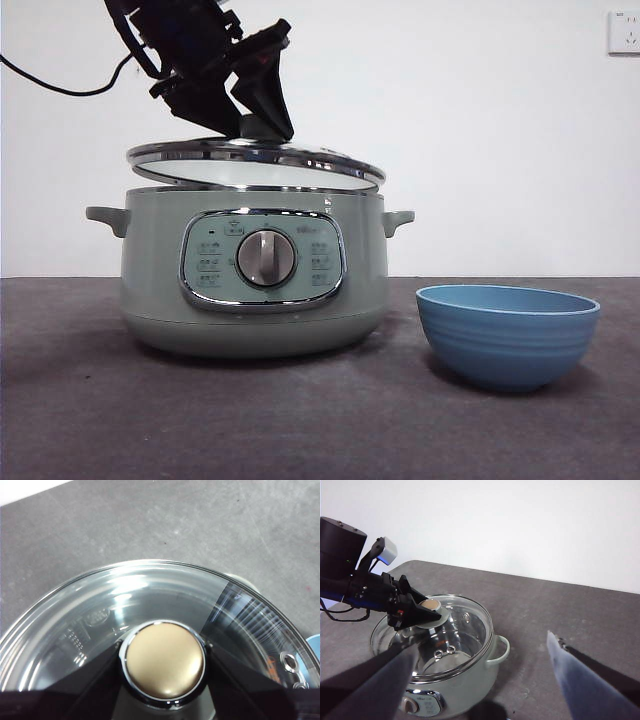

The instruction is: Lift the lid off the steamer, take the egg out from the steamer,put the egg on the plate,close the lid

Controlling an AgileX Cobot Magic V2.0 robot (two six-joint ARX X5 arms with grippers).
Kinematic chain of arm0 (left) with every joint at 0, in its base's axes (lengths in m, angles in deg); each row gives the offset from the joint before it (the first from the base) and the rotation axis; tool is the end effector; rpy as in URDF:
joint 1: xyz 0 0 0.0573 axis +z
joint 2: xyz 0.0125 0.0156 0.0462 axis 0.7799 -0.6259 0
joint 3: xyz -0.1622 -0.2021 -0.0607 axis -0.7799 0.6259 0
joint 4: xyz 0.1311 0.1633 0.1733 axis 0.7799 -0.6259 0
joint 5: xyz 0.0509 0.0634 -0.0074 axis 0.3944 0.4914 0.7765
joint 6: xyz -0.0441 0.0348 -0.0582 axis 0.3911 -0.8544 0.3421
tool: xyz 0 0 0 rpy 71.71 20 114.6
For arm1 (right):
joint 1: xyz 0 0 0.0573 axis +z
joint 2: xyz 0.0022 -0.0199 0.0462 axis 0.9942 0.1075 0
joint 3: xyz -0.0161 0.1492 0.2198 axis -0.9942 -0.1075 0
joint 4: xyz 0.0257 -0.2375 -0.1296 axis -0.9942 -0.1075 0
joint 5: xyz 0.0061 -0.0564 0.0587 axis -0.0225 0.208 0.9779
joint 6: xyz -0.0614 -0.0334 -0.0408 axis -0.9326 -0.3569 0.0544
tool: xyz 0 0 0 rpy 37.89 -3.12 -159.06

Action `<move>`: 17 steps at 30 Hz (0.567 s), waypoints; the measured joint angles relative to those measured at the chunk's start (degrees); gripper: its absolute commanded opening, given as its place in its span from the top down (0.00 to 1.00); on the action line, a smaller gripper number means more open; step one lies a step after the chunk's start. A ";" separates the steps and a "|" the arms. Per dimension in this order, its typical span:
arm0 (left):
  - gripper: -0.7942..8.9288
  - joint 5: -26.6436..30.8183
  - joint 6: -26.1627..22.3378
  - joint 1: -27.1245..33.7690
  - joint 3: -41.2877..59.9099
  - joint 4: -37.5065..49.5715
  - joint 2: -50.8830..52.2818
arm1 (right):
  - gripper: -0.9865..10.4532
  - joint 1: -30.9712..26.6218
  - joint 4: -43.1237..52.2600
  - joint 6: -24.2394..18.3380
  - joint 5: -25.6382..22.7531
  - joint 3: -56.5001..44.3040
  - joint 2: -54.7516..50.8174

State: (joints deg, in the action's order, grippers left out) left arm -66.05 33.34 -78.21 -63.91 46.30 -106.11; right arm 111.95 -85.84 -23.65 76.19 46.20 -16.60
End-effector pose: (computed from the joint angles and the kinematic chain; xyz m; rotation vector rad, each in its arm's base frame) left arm 0.3650 -0.1973 0.2803 0.1642 0.5908 -0.6285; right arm 0.1493 0.0816 0.3989 -0.0012 0.1996 0.5071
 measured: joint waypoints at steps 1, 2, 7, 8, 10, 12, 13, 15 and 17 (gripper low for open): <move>0.93 0.04 -0.02 0.00 0.00 -0.02 -0.15 | 0.52 0.00 0.00 0.02 0.00 0.00 0.04; 0.93 0.09 -0.02 0.00 0.00 -0.02 -0.28 | 0.52 0.00 0.00 0.02 0.02 0.00 0.04; 0.93 1.31 -0.02 0.00 0.00 0.00 -0.35 | 0.52 0.00 0.00 0.02 0.02 0.00 0.02; 0.93 1.31 -0.02 0.00 0.00 0.00 -0.35 | 0.52 0.00 0.00 0.02 0.00 0.00 0.02; 0.93 1.33 -0.02 0.00 0.00 0.00 -0.35 | 0.52 0.00 0.00 0.02 0.02 0.00 0.02; 0.93 1.31 -0.02 0.00 0.00 0.00 -0.35 | 0.52 0.00 0.00 0.02 0.11 0.00 0.02; 0.93 1.29 0.00 0.00 0.00 0.00 -0.37 | 0.52 0.00 0.00 0.00 0.13 0.00 0.02; 0.93 1.29 -0.02 0.00 0.00 0.02 -0.52 | 0.52 0.00 0.02 0.02 0.17 0.00 0.02; 0.93 1.31 -0.02 0.00 0.00 0.02 -0.92 | 0.52 0.00 0.02 0.02 0.17 0.00 0.02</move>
State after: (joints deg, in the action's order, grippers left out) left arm -64.74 33.31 -78.21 -63.91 46.32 -107.03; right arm 111.95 -85.82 -23.63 76.37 46.20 -16.58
